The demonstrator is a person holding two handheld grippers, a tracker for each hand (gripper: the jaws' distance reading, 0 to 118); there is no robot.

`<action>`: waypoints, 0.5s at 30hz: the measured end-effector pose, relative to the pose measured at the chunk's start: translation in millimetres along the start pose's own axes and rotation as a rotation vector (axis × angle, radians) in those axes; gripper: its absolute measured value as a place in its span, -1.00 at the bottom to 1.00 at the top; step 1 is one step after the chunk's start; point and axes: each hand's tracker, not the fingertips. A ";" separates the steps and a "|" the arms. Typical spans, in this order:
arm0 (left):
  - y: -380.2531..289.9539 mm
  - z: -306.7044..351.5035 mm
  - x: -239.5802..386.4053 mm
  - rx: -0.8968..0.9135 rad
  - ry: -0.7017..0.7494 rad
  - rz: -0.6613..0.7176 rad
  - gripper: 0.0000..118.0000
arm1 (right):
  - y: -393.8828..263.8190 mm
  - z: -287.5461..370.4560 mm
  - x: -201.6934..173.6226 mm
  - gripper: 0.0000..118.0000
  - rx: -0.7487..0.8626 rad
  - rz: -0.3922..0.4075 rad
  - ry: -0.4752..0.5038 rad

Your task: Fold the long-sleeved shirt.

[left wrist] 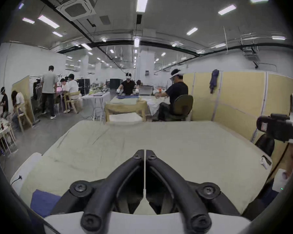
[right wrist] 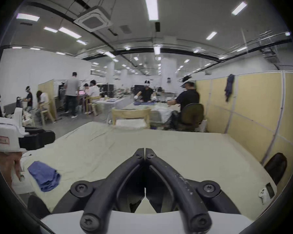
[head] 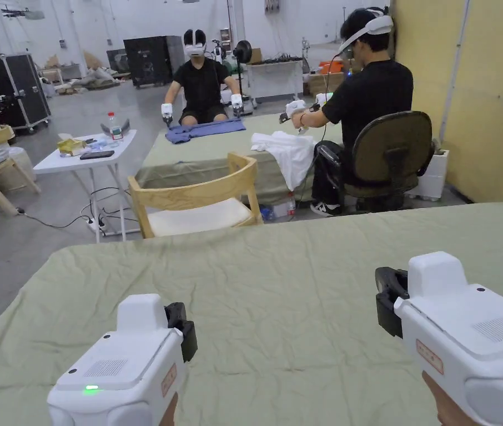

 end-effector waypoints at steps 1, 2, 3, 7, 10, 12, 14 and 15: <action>8.9 -2.6 2.1 0.007 0.003 -0.010 -0.99 | 5.4 -0.2 6.5 -0.98 0.011 0.001 -0.025; 19.8 -5.4 5.8 0.044 0.034 -0.025 -0.99 | 11.3 -1.1 13.4 -0.98 0.017 -0.001 -0.040; 28.9 -8.5 6.9 0.045 0.036 -0.040 -0.99 | 17.3 -3.9 20.1 -0.98 0.018 0.001 -0.062; 60.4 -18.5 6.4 0.072 0.057 -0.054 -0.99 | 37.3 -16.8 38.3 -0.98 0.030 0.003 -0.105; 72.6 -25.1 5.4 0.073 0.067 -0.066 -0.99 | 49.0 -25.1 47.3 -0.98 0.033 0.006 -0.115; 75.0 -24.0 2.5 0.072 0.036 -0.047 -0.99 | 53.5 -28.7 51.4 -0.98 0.035 0.007 -0.114; 74.1 -23.5 4.2 0.065 0.078 -0.082 -0.99 | 55.9 -33.0 54.4 -0.98 0.025 0.011 -0.119; 73.6 -23.1 3.2 0.065 0.074 -0.075 -0.99 | 55.8 -34.0 56.8 -0.98 0.025 0.005 -0.112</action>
